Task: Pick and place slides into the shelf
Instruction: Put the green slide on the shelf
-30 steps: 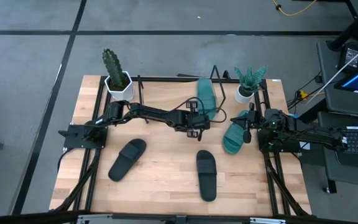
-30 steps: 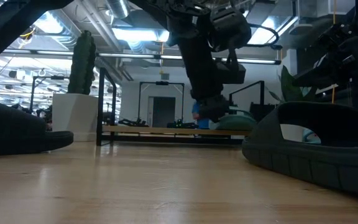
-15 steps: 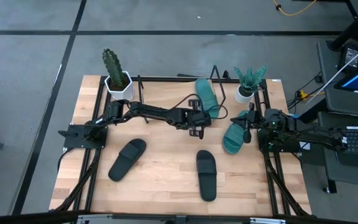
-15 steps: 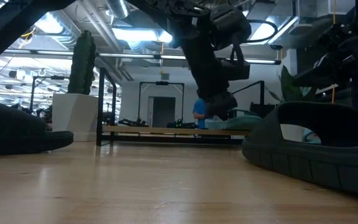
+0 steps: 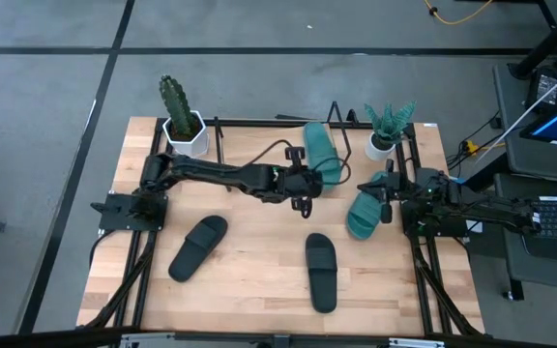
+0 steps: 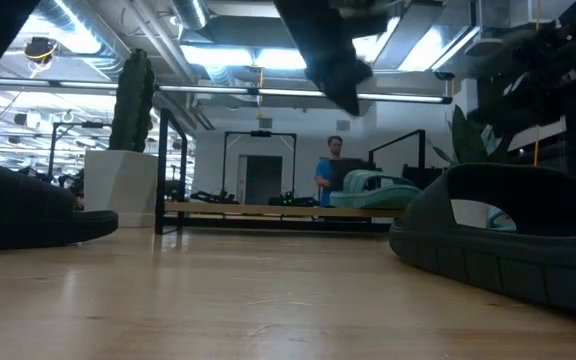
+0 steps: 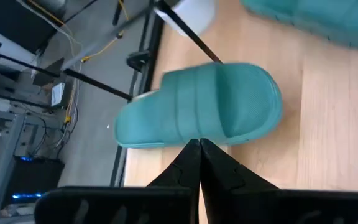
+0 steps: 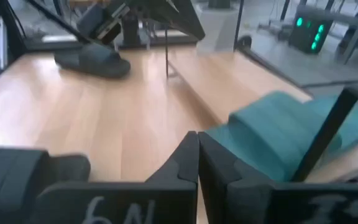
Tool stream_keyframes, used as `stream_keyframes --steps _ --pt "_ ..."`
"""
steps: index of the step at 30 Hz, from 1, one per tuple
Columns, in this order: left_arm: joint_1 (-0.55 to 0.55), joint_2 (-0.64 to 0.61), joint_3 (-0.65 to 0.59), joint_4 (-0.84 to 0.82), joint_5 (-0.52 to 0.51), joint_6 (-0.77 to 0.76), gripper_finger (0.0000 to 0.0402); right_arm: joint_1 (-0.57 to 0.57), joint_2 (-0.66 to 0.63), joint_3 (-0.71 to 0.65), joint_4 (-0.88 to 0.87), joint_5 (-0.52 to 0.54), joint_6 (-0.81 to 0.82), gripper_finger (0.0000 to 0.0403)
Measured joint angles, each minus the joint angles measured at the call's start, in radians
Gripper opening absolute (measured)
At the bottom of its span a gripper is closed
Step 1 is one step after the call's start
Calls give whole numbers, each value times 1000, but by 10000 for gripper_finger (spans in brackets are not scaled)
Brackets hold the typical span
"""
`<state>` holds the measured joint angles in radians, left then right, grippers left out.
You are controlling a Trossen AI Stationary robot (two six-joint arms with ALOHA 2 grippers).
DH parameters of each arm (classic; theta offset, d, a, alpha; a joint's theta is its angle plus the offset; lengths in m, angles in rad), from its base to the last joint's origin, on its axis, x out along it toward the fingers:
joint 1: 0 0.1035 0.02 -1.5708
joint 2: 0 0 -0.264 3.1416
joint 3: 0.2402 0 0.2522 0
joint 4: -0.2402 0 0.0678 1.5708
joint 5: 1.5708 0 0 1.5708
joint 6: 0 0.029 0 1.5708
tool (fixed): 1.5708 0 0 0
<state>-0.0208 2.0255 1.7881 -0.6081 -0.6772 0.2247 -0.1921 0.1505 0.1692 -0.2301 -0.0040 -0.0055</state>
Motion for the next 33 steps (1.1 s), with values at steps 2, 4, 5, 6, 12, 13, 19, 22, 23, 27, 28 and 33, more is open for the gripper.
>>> stream_keyframes --steps 2,4,5,6,12,13,19,22,23,27,28,33 --pt "-8 -19 0 -20 -13 -10 0 0 0 0 22 -1 -1 6" --pt "-19 -40 0 -35 -44 -10 0 0 0 0 33 -15 -1 6" --pt "-25 -52 -1 -51 -62 -14 0 0 0 0 40 -24 -2 6" --pt "-30 -65 -1 -50 -78 -22 0 3 0 0 47 -30 -1 6" --pt "-61 -148 -1 -80 -94 -56 0 38 0 36 50 -35 -28 6" --pt "-64 -161 -1 -94 -93 -67 0 46 0 49 49 -35 -29 6" --pt "-100 -268 -204 -3 -96 -186 0 90 0 107 -5 -35 -56 6" --pt "-133 -340 -402 159 -97 -222 0 104 0 108 -10 -34 -55 6" --pt "-143 -373 -468 217 -94 -229 0 107 0 108 -8 -35 -50 6" --pt "-158 -508 -713 500 -39 -240 0 119 3 110 3 -32 -26 6" --pt "-158 -538 -770 569 -15 -232 0 121 6 113 2 -23 -25 6" --pt "-147 -679 -1005 890 149 -191 0 128 75 178 2 11 -24 6"
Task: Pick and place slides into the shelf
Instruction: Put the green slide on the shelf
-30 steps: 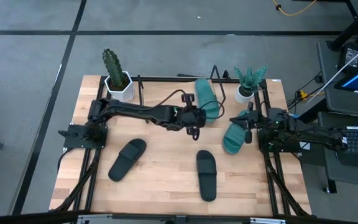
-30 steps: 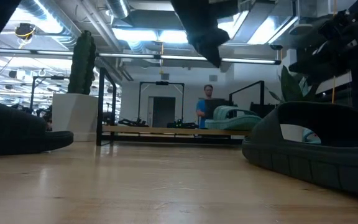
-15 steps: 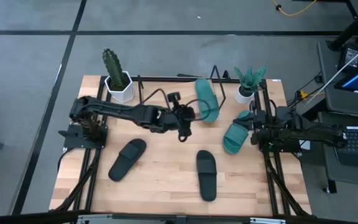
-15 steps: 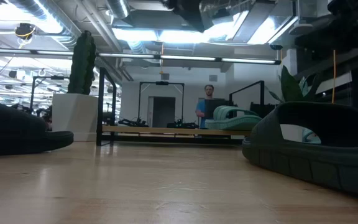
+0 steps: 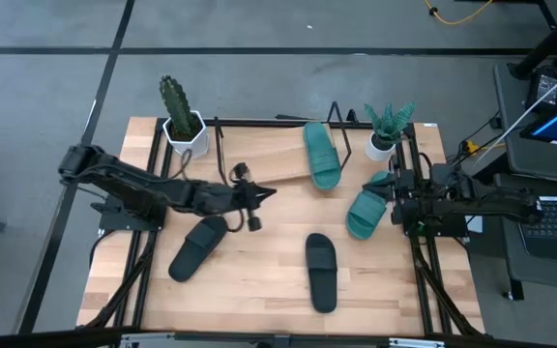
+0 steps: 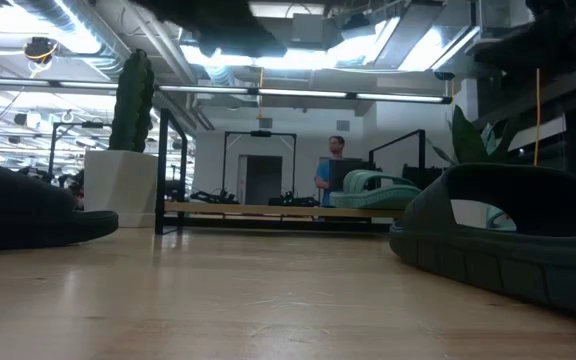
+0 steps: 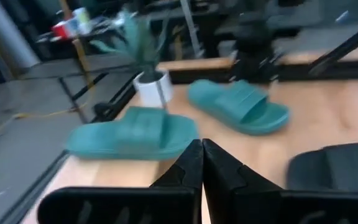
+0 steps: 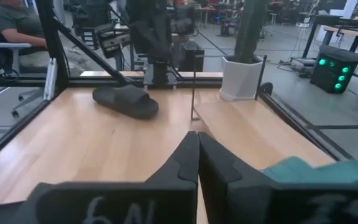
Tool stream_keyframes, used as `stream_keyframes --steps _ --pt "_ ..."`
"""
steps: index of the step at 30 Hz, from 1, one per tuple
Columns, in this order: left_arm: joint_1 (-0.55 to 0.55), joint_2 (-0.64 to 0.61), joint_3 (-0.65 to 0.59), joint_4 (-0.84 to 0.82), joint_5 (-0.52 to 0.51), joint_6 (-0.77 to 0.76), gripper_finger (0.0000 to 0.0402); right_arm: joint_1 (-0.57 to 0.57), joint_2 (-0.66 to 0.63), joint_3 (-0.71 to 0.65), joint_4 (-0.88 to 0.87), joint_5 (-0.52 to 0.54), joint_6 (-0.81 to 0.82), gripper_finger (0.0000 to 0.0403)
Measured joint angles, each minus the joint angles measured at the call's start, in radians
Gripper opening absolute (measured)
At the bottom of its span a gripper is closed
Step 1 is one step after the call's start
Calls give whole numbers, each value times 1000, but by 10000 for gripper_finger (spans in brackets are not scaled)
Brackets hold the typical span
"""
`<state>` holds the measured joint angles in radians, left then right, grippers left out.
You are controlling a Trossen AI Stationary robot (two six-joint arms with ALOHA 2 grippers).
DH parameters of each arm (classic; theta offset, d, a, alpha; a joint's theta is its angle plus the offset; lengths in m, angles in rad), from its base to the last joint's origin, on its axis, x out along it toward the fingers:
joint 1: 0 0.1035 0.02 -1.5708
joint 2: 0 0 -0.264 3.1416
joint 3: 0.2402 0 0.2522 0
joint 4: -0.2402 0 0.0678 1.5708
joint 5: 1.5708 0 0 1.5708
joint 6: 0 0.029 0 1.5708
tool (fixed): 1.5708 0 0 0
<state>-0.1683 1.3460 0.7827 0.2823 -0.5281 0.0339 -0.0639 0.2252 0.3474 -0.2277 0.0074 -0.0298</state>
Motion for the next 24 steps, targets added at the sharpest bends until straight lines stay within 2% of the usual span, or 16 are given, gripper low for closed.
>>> stream_keyframes --steps 2,7,9,11,13,24 --pt "7 -41 -72 56 57 4 0 0 51 39 -6 4 0 6" --pt "18 -100 -207 197 88 -3 0 4 232 122 -68 55 23 6" --pt "18 -111 -247 263 126 -4 0 17 306 132 -138 73 38 6" --pt "13 -118 -276 317 171 -5 0 37 376 151 -229 140 83 3" --pt "5 -118 -289 351 184 -5 0 66 436 178 -324 193 148 3" --pt "3 -117 -295 361 182 3 0 337 686 397 -508 348 424 2"
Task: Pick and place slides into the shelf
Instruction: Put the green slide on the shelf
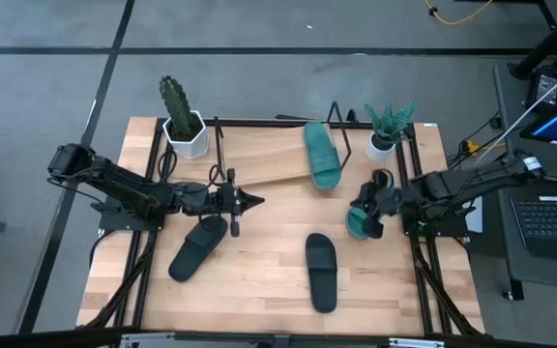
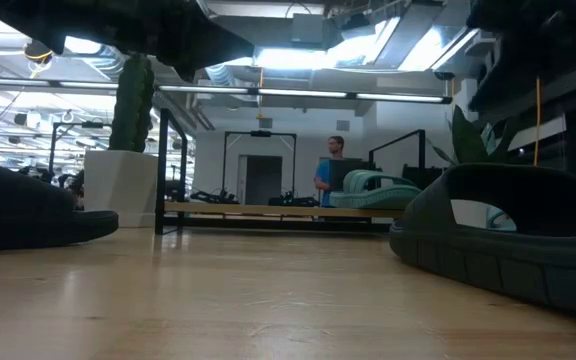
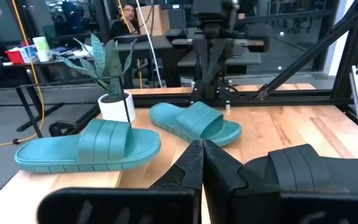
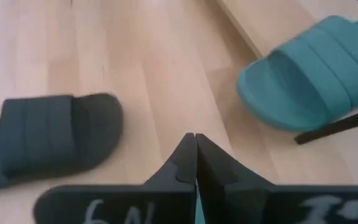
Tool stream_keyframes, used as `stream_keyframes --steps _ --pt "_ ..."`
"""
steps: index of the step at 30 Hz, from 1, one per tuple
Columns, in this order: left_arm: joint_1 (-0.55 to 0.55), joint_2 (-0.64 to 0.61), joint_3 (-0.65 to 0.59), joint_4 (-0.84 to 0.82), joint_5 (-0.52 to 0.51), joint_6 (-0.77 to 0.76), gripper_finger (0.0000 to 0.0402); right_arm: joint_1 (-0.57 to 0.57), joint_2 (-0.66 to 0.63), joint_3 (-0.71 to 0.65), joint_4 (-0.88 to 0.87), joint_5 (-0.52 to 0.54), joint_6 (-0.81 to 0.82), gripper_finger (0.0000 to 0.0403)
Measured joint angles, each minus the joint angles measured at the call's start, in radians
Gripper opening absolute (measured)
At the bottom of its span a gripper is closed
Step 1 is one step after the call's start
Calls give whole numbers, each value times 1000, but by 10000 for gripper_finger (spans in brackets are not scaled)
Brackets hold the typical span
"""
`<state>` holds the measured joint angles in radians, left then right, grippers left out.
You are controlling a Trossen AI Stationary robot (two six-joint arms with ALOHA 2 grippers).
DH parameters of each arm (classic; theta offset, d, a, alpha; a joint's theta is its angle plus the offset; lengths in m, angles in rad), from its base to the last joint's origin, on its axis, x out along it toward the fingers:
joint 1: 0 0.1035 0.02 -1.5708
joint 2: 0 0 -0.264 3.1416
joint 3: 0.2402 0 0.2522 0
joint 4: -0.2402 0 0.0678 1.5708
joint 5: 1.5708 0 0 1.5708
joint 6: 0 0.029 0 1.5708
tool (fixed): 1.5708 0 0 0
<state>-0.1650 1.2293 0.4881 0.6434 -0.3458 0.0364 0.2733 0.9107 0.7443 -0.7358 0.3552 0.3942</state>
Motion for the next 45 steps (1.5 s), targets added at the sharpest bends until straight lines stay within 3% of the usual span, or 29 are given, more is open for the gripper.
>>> stream_keyframes --steps 4,8,15,22,28,34,45 --pt "0 0 0 -6 0 0 0 115 87 34 -160 107 200 1" --pt "0 0 0 -7 0 1 0 224 169 16 -257 132 436 1" --pt "0 0 0 -7 0 2 0 343 334 14 -270 151 619 1" --pt "0 0 0 -7 0 0 0 423 450 40 -316 151 739 0" --pt "0 0 0 -7 0 0 0 481 561 183 -525 141 836 0" --pt "0 0 0 -7 0 0 0 510 601 198 -524 141 862 4" --pt "0 1 0 -32 -1 0 0 485 608 143 -471 215 888 87"
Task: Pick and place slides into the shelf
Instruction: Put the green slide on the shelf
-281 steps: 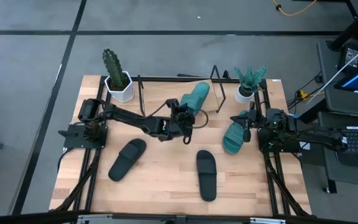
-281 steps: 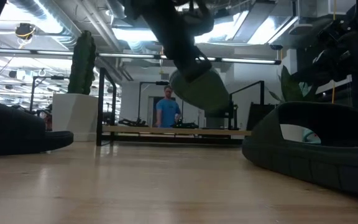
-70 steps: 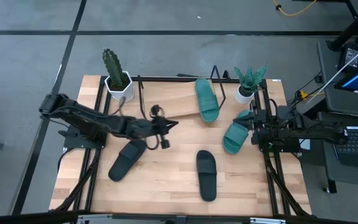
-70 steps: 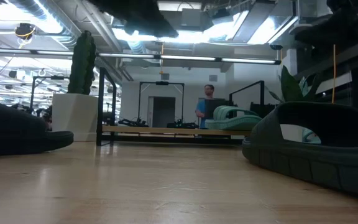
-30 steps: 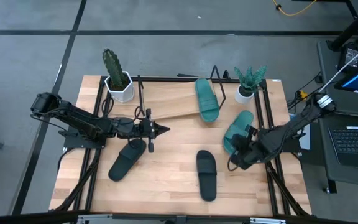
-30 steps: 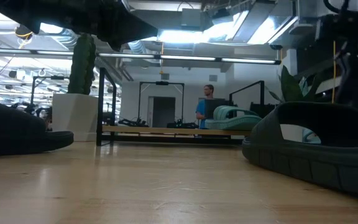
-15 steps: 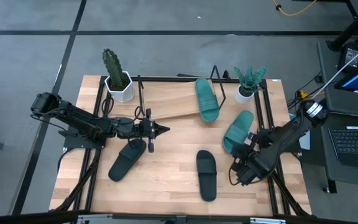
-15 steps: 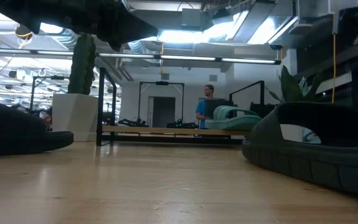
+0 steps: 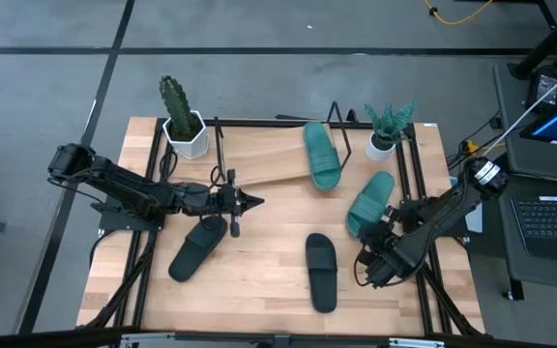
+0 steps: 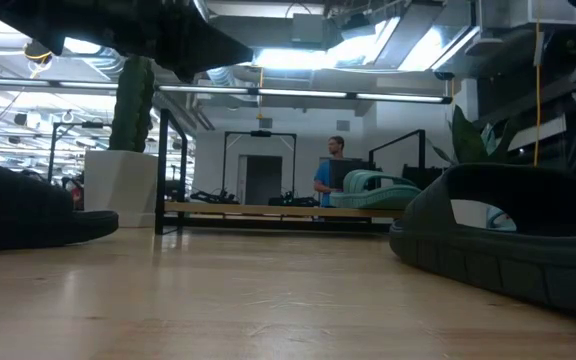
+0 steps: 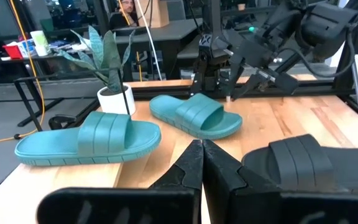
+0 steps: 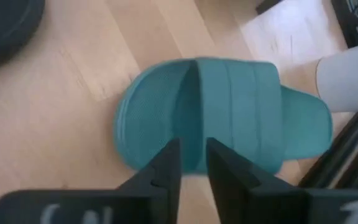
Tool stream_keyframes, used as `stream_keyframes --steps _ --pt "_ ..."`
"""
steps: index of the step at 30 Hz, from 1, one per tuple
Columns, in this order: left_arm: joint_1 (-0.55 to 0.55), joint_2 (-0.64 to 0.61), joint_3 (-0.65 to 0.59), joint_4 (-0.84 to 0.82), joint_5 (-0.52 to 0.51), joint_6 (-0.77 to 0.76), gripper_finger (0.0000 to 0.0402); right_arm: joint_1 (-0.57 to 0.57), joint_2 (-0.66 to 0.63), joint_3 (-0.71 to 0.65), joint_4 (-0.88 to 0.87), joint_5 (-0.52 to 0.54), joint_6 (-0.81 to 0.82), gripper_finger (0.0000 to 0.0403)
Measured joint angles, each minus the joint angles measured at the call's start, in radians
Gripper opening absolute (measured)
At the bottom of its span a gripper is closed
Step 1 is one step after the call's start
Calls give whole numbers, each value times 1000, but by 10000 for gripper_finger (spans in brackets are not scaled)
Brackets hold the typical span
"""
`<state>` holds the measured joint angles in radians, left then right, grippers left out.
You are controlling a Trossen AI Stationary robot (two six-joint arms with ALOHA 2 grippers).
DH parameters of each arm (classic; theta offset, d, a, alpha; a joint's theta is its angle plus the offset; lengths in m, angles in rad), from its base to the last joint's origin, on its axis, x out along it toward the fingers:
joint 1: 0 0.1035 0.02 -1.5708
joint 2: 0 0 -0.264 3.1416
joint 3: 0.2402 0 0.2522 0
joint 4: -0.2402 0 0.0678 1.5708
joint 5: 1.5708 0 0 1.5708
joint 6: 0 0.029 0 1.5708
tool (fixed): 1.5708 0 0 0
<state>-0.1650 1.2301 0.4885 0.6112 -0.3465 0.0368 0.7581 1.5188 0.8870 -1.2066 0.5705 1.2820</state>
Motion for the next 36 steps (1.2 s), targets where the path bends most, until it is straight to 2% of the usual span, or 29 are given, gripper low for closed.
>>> stream_keyframes --steps 7,12,23,36 --pt "0 0 0 0 0 0 0 -34 0 -69 84 13 -3 164" --pt "0 0 0 -1 0 0 0 -62 0 -101 104 13 0 193" --pt "0 0 0 -1 0 0 0 -134 0 -135 125 12 -4 196" --pt "0 0 0 4 0 -8 0 -180 0 -135 126 -5 -7 164"
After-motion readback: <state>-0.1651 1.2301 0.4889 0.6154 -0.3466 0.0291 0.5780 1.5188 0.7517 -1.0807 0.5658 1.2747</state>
